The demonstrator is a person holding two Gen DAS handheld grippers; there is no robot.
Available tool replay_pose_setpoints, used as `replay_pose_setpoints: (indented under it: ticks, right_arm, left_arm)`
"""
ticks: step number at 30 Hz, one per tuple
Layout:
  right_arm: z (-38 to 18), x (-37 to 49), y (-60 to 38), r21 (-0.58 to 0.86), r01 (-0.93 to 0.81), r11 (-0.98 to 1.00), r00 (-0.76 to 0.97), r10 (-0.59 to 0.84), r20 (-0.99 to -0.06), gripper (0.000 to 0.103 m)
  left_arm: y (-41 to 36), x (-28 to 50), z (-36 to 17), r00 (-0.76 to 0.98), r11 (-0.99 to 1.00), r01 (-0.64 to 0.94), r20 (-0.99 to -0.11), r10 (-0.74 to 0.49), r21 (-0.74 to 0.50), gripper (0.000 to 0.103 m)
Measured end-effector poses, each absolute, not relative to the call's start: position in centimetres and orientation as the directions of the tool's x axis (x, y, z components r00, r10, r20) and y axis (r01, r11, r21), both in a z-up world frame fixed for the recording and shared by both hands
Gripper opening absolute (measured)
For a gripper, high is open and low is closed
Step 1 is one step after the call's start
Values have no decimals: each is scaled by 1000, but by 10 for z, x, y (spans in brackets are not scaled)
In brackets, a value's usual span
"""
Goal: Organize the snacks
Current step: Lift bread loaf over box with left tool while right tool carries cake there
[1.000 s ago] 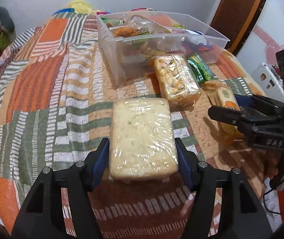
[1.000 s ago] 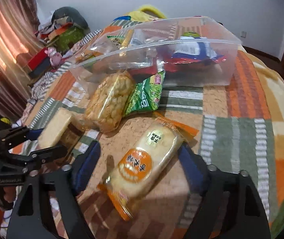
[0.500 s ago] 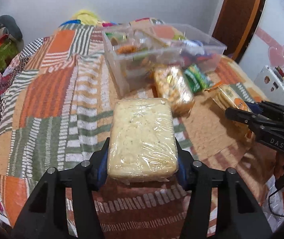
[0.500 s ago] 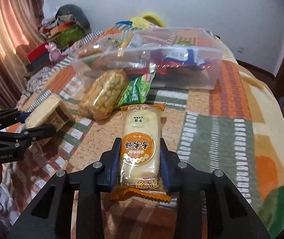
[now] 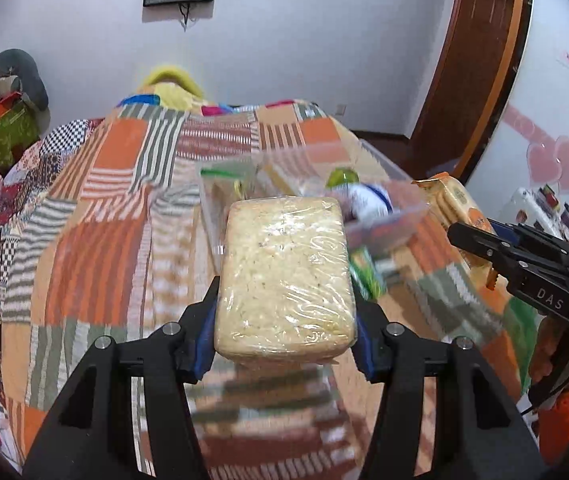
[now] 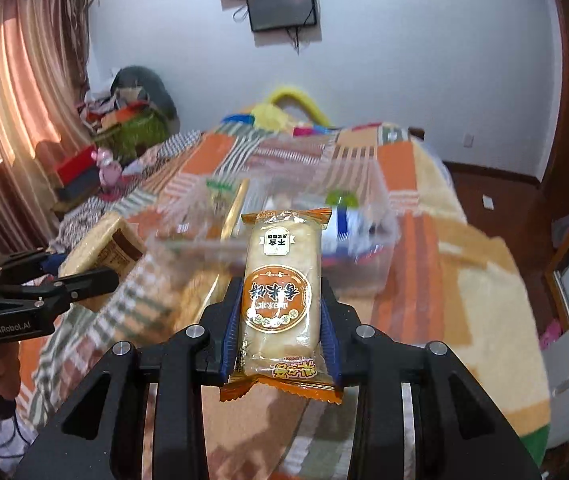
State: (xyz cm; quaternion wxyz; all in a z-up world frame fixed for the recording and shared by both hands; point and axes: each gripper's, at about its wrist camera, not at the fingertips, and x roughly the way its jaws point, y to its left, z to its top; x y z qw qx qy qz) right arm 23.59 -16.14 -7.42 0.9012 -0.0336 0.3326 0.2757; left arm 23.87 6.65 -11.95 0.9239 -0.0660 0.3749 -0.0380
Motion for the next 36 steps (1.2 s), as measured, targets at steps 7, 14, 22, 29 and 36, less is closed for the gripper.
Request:
replay_pose_setpoints:
  ticks: [7, 14, 22, 29, 36]
  right_arm:
    - [-63, 266, -153, 129, -530, 838, 635, 492, -596, 32]
    - [-73, 299, -136, 132, -524, 841, 617, 482, -622, 32]
    - [-94, 331, -120, 132, -507, 852, 588, 454, -670, 32]
    - [-101, 341, -117, 130, -490, 862, 580, 433, -690, 32]
    - [-92, 333, -120, 124, -499, 858, 581, 437, -686, 34]
  left_arm:
    - [72, 271, -110, 737, 988, 17, -666, -118, -156, 55]
    - [78, 318, -127, 720, 991, -12, -688, -85, -135, 55]
    - [94, 360, -143, 698, 984, -59, -712, -80, -168, 55]
    - [94, 371, -151, 680, 979, -78, -728, -87, -189, 55]
    - [89, 357, -131, 713, 984, -75, -699, -61, -161, 55]
